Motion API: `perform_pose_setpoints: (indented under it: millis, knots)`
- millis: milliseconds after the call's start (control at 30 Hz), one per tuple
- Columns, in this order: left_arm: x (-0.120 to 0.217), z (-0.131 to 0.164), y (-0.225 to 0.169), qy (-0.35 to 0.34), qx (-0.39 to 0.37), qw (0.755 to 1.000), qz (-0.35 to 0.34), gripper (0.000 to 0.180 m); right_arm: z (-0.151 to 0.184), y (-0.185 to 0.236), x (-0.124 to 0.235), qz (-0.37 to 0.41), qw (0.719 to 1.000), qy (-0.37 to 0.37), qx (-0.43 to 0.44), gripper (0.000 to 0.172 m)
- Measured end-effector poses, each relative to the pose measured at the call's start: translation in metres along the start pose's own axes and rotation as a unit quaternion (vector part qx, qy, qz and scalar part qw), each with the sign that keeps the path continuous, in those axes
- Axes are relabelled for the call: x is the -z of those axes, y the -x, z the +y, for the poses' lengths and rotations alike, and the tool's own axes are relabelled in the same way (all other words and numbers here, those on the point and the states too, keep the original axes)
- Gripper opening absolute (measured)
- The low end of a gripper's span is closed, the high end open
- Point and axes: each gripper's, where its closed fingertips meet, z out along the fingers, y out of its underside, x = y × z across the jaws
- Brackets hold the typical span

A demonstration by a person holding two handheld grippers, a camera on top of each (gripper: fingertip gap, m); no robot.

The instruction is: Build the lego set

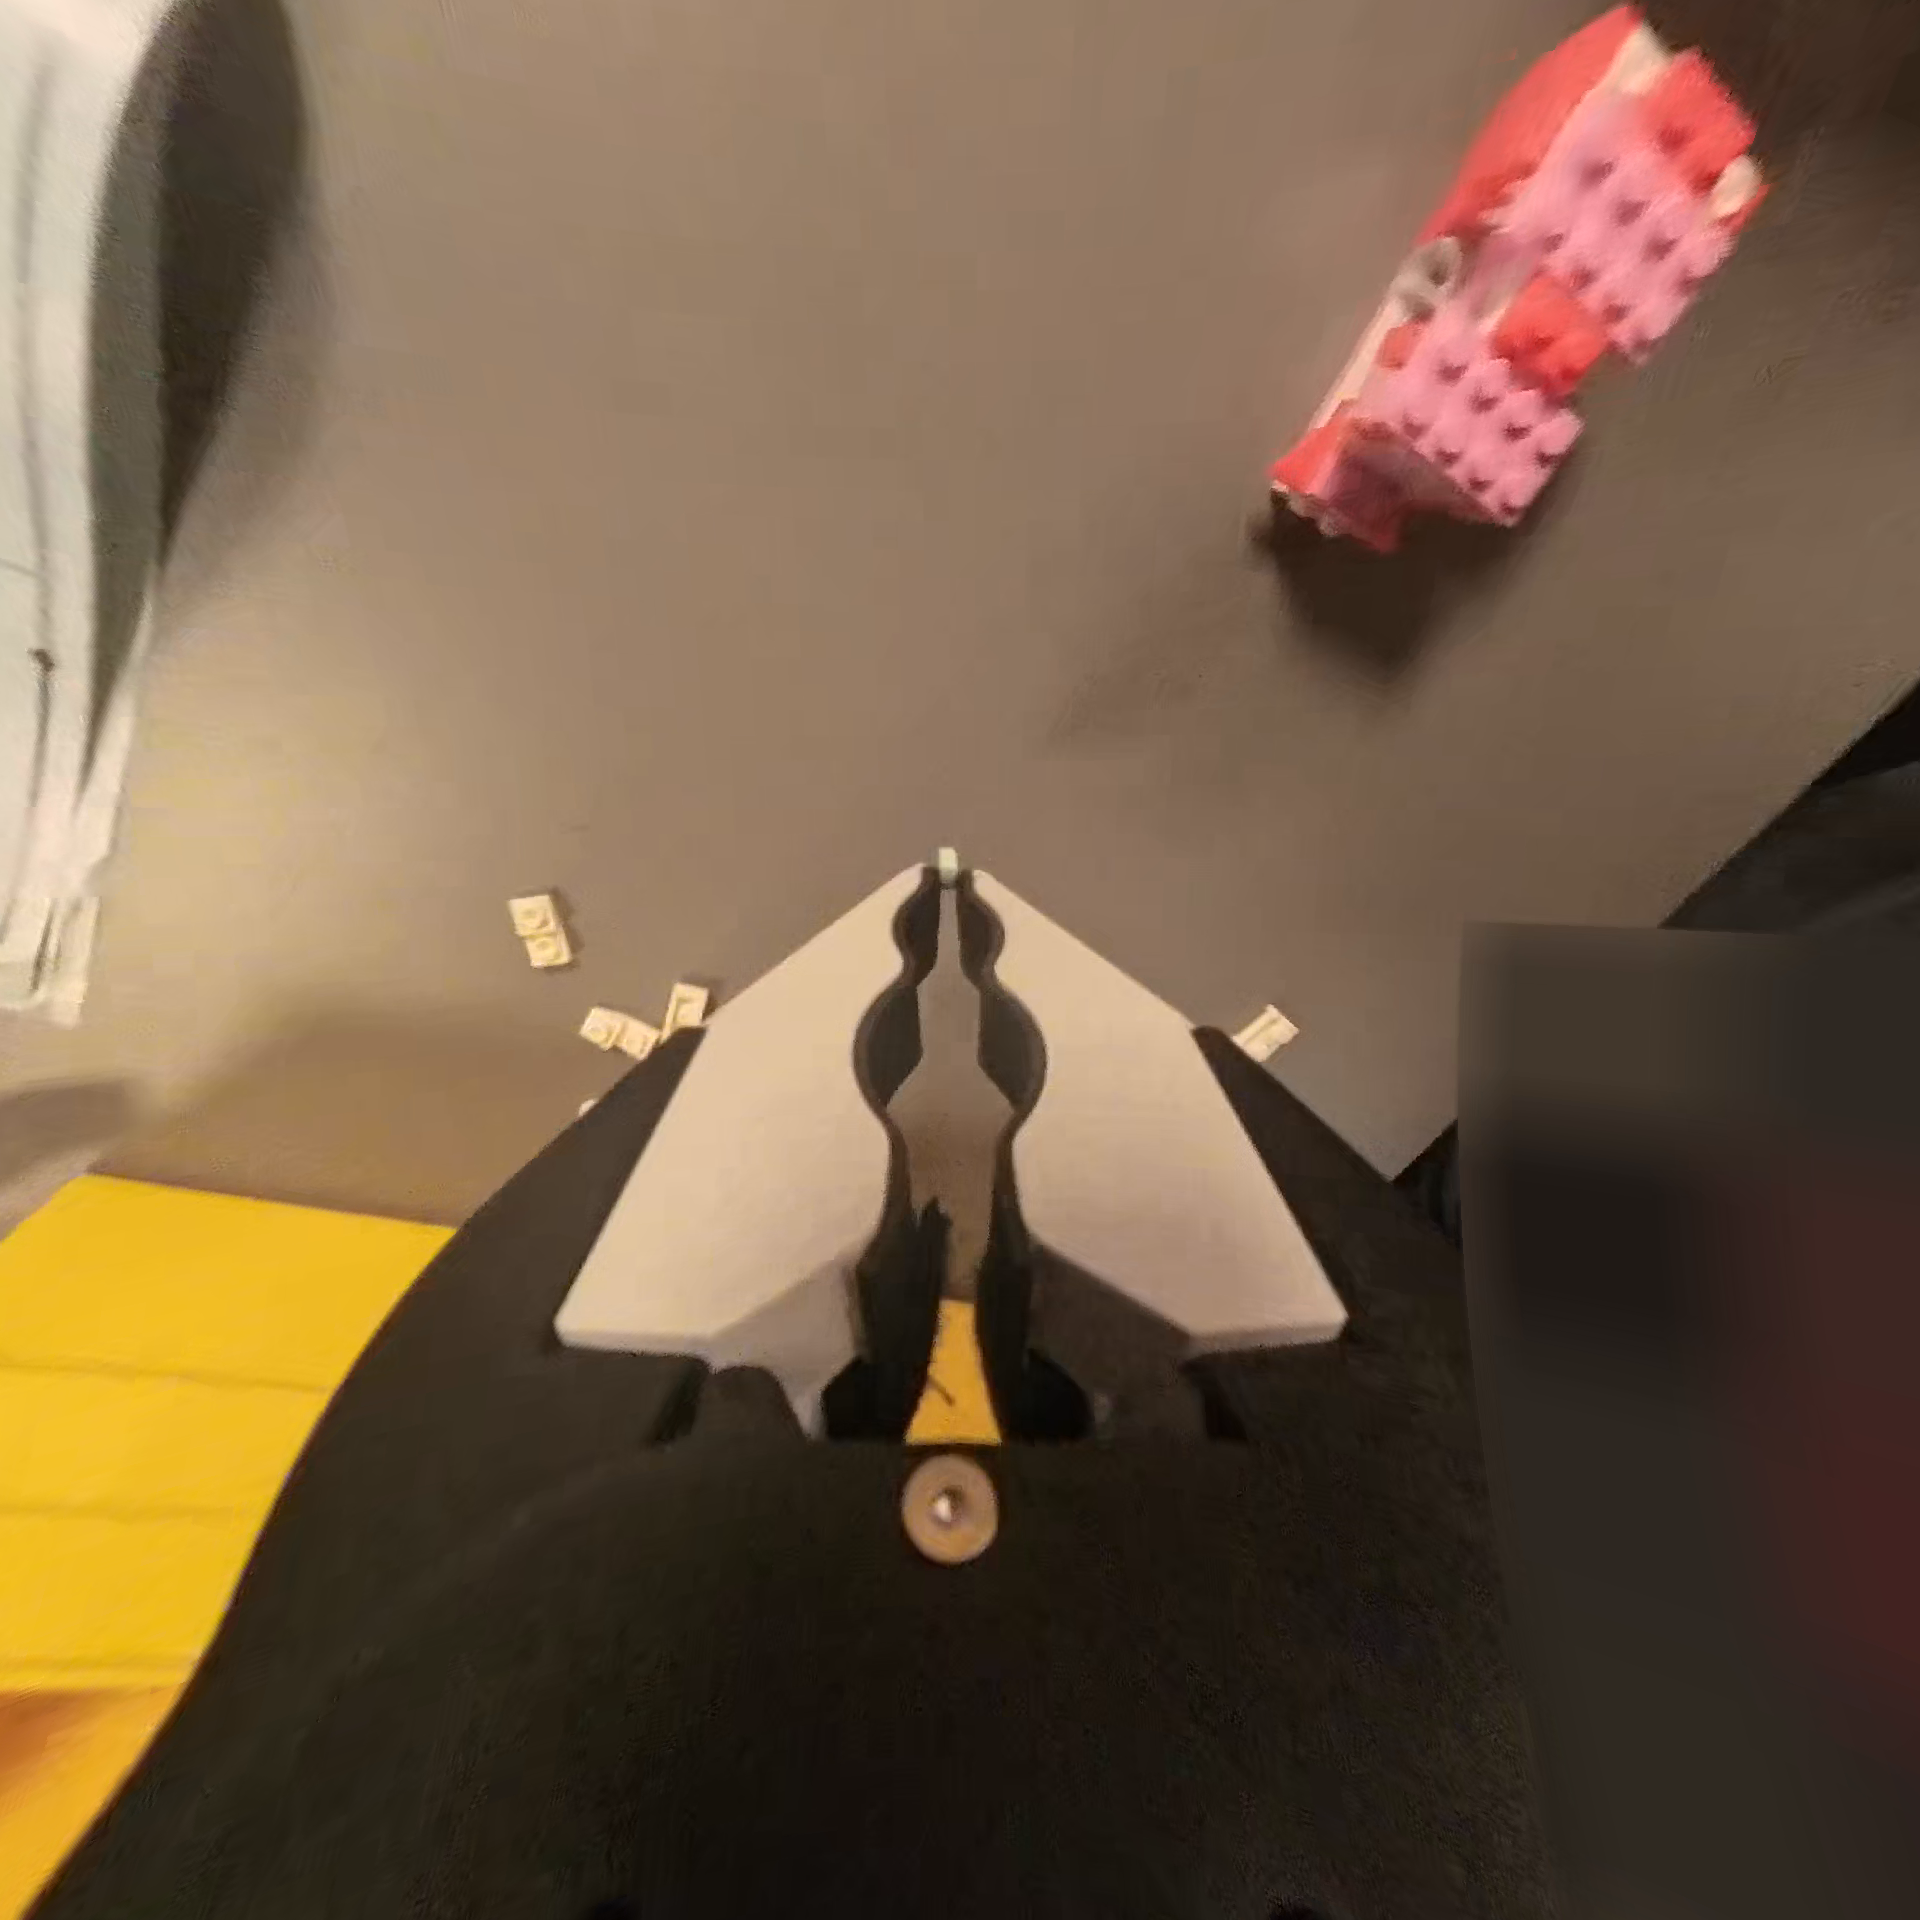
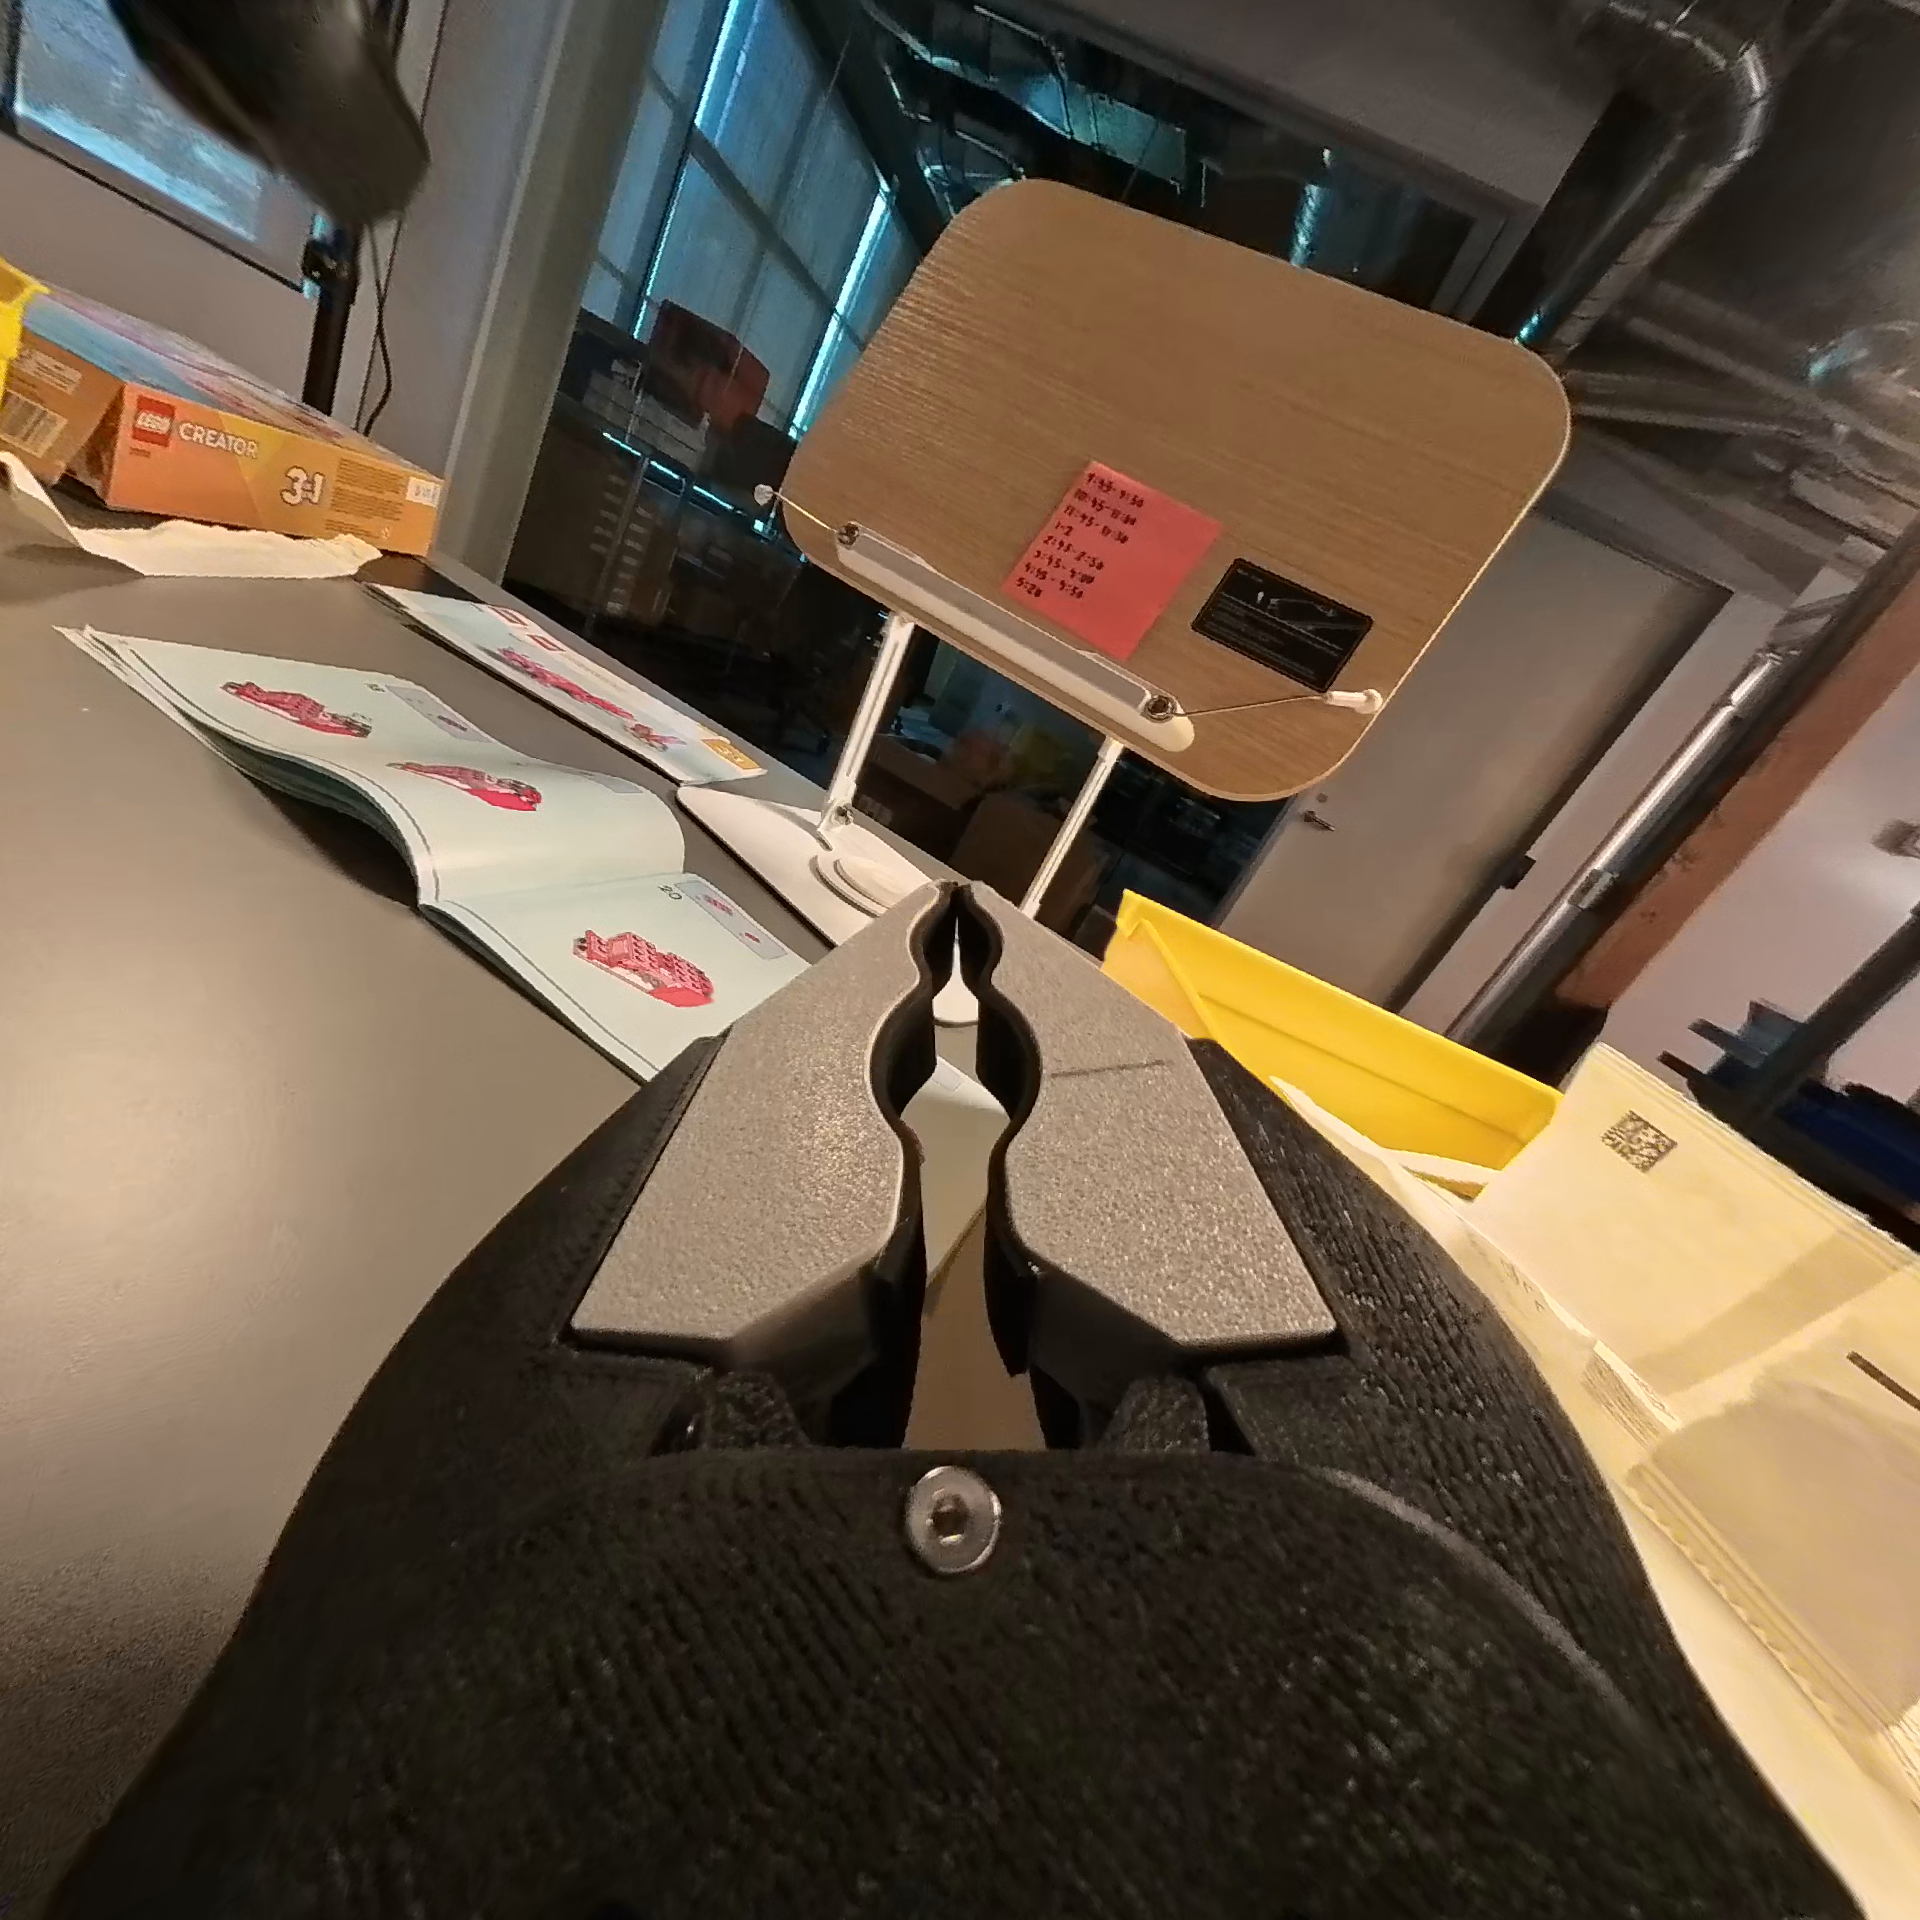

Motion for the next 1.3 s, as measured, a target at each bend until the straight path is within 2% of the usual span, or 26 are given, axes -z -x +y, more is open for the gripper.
perform_pose_setpoints:
  millis: [200,267,333,367,467,567,667,733,867,933,967,1033,1100,1200,1300]
  knots:
    - [-0.028,0.002,0.004,0.044,0.005,0.999,-0.015,0.002,0.000,0.003,-0.002,-0.010,1.000,-0.001,-0.002,0.000]
    - [-0.029,0.001,0.006,0.039,0.016,0.999,-0.012,0.010,0.000,0.004,-0.002,-0.012,1.000,-0.001,-0.001,0.000]
    - [-0.029,-0.002,0.004,0.034,0.028,0.999,0.003,0.028,0.000,0.005,-0.002,-0.012,1.000,0.000,0.001,0.000]
    - [-0.029,-0.003,0.004,0.032,0.032,0.999,0.009,0.030,0.000,0.005,-0.002,-0.011,1.000,0.000,0.002,0.000]
    - [-0.028,-0.003,0.003,0.030,0.038,0.998,0.026,0.031,0.001,0.005,-0.002,-0.011,1.000,0.002,0.002,0.000]
    - [-0.021,-0.009,-0.003,-0.003,0.051,0.996,0.077,0.031,0.001,0.005,-0.002,-0.009,1.000,0.002,0.001,0.000]
    - [0.001,-0.008,0.006,-0.052,0.061,0.994,0.078,0.031,0.000,0.003,-0.001,-0.008,1.000,0.001,-0.001,0.000]
    - [0.030,0.002,0.019,-0.086,0.066,0.993,0.054,0.030,0.001,0.002,0.000,-0.007,1.000,0.000,-0.003,0.000]
    - [0.103,0.049,0.067,-0.153,0.126,0.980,-0.011,0.022,0.001,0.001,-0.001,-0.002,1.000,0.002,-0.003,0.000]
    - [0.130,0.080,0.101,-0.174,0.183,0.966,-0.051,0.017,0.002,0.000,-0.001,0.000,1.000,0.004,-0.001,0.000]
    - [0.136,0.098,0.118,-0.173,0.217,0.958,-0.072,0.007,0.002,0.000,-0.001,0.002,1.000,0.006,0.001,0.000]
    - [0.131,0.129,0.150,-0.158,0.265,0.945,-0.106,0.000,0.004,0.000,-0.002,0.004,1.000,0.011,0.005,0.000]
    - [0.107,0.144,0.168,-0.142,0.275,0.946,-0.095,0.000,0.006,0.001,-0.003,0.003,1.000,0.018,0.012,0.000]
    - [0.064,0.141,0.181,-0.158,0.246,0.954,-0.071,0.000,0.008,0.004,-0.004,0.001,0.999,0.024,0.026,0.000]
    - [0.044,0.126,0.191,-0.204,0.185,0.957,-0.089,0.006,0.011,0.006,-0.006,0.002,0.998,0.034,0.044,0.000]
